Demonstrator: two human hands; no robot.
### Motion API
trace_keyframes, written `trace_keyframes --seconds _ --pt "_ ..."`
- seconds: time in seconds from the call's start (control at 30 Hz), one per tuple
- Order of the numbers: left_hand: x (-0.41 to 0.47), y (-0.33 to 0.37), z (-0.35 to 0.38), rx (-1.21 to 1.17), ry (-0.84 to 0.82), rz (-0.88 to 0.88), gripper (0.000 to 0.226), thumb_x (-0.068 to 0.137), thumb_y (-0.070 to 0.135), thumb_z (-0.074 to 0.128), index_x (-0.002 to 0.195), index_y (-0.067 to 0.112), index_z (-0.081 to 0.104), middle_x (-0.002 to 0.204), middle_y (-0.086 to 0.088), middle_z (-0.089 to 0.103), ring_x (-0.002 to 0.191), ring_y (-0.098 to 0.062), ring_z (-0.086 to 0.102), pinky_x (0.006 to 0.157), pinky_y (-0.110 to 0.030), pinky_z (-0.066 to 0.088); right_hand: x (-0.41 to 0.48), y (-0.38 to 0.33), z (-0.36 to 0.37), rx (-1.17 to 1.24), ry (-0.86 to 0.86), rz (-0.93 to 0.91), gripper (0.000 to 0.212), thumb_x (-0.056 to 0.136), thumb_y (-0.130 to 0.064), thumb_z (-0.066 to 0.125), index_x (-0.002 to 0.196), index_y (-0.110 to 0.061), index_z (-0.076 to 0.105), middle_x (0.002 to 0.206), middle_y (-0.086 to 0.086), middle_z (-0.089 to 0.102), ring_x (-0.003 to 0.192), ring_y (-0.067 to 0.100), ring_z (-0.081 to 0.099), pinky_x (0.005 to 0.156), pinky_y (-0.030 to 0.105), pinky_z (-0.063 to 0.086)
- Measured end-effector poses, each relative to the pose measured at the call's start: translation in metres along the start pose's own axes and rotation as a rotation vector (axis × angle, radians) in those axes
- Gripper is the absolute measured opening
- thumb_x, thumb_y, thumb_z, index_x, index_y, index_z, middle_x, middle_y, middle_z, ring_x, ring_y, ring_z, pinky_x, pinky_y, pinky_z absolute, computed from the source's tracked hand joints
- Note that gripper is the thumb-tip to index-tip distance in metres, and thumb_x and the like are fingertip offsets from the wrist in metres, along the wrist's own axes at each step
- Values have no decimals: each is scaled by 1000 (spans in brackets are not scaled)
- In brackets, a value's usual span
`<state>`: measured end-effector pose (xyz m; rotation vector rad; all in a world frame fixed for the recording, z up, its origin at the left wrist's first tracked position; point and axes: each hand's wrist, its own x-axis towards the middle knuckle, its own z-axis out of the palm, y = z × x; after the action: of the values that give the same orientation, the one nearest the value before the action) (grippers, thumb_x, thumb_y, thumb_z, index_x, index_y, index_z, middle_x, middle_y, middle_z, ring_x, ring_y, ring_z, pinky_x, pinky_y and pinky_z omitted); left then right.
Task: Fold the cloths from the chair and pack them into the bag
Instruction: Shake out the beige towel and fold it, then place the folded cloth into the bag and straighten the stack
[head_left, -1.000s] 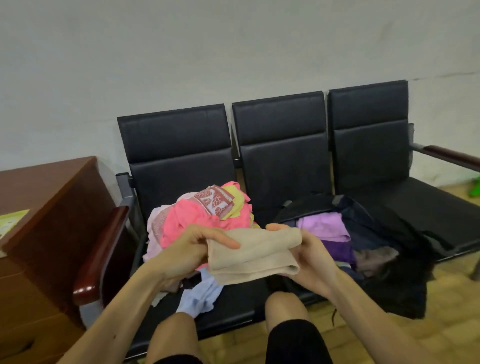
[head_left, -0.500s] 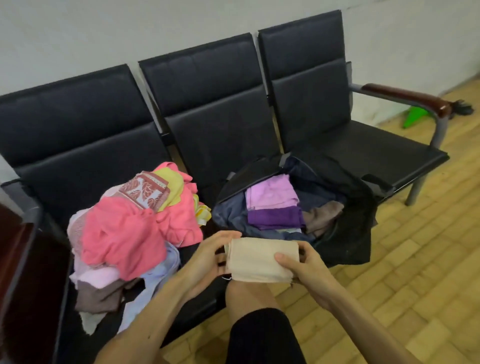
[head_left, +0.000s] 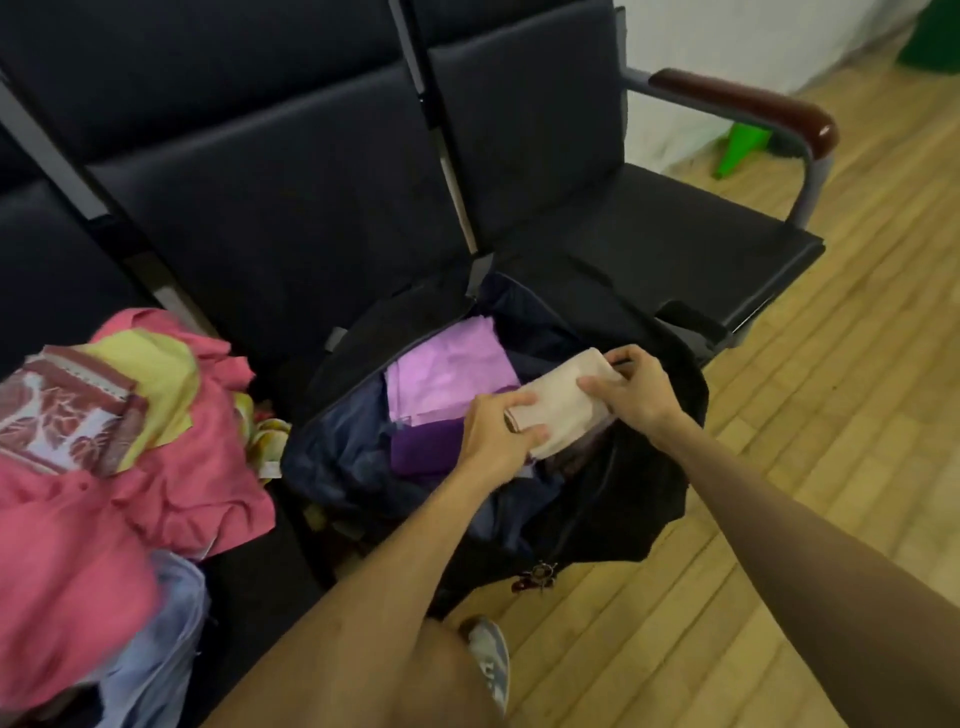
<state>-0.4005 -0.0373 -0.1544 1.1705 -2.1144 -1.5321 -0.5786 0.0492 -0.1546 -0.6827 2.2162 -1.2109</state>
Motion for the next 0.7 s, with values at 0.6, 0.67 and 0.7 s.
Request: trace_keyframes --seconds 0.6,0.67,0.7 --pt "38 -16 25 344 -81 0 48 84 25 79 127 19 61 135 -6 45 121 -26 51 100 -32 41 15 48 13 -447 91 128 53 88 -41 67 132 -18 51 136 12 43 124 34 45 104 48 44" --pt "28 -7 1 337 -40 33 35 83 25 79 115 19 69 124 -4 60 113 -22 58 95 -31 47 2 35 8 -458 95 102 49 91 -37 62 134 -18 50 138 14 42 128 37 39 106 48 39" --pt "22 -1 -13 308 -11 49 28 83 25 78 110 18 71 115 -2 66 108 -20 61 92 -30 49 -6 26 8 -446 112 63 45 91 -36 60 132 -19 52 136 14 44 127 36 40 105 48 39"
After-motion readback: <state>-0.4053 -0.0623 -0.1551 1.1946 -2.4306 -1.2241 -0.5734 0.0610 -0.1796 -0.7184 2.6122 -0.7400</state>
